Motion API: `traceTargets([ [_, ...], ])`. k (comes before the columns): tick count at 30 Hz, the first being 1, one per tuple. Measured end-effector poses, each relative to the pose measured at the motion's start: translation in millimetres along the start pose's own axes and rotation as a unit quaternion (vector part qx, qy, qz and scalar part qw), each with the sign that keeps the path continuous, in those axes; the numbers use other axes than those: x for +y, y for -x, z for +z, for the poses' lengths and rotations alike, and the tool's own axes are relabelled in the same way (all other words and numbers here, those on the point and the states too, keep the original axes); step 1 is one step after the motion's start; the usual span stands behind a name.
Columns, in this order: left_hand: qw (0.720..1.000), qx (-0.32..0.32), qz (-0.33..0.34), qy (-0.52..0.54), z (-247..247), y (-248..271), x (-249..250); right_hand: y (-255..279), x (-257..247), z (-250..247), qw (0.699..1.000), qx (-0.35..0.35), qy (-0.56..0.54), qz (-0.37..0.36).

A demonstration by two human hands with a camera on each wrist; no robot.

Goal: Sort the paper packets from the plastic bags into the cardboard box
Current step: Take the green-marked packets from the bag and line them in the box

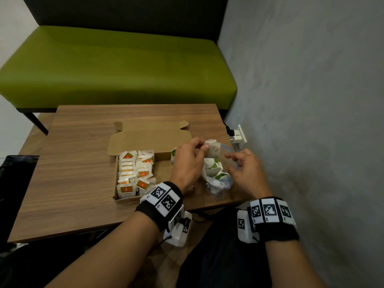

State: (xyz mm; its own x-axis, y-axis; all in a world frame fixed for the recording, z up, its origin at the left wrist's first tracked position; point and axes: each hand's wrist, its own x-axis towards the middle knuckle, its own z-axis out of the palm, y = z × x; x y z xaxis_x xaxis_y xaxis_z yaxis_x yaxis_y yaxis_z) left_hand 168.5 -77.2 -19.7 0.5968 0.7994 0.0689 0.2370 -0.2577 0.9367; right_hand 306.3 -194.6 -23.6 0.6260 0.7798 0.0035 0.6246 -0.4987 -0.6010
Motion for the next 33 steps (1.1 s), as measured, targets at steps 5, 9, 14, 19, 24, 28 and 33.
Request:
traceTargets([
  [5,0.999,-0.036,-0.005,0.04,-5,-3,-3,-1,-5,-1,0.991,0.069,-0.105,-0.036],
  [9,0.989,-0.095,0.03,0.108,-11,-1,0,2,-27,-4,0.964,0.015,-0.26,-0.059],
  [14,0.982,-0.119,0.056,0.136,-29,-1,-2,4,-52,0,0.915,-0.11,-0.381,-0.074],
  [19,0.986,-0.098,0.047,0.13,-52,7,-9,8,-70,17,0.885,-0.112,-0.449,-0.052],
  [24,0.986,-0.003,-0.02,0.167,-77,22,-15,14,-89,42,0.89,-0.062,-0.451,-0.026],
  [28,0.983,-0.015,-0.046,0.179,-100,36,-22,20,-108,59,0.886,-0.01,-0.463,-0.018],
  [33,0.997,0.009,-0.024,0.076,-129,43,-43,22,-124,81,0.905,-0.075,-0.417,-0.024],
])
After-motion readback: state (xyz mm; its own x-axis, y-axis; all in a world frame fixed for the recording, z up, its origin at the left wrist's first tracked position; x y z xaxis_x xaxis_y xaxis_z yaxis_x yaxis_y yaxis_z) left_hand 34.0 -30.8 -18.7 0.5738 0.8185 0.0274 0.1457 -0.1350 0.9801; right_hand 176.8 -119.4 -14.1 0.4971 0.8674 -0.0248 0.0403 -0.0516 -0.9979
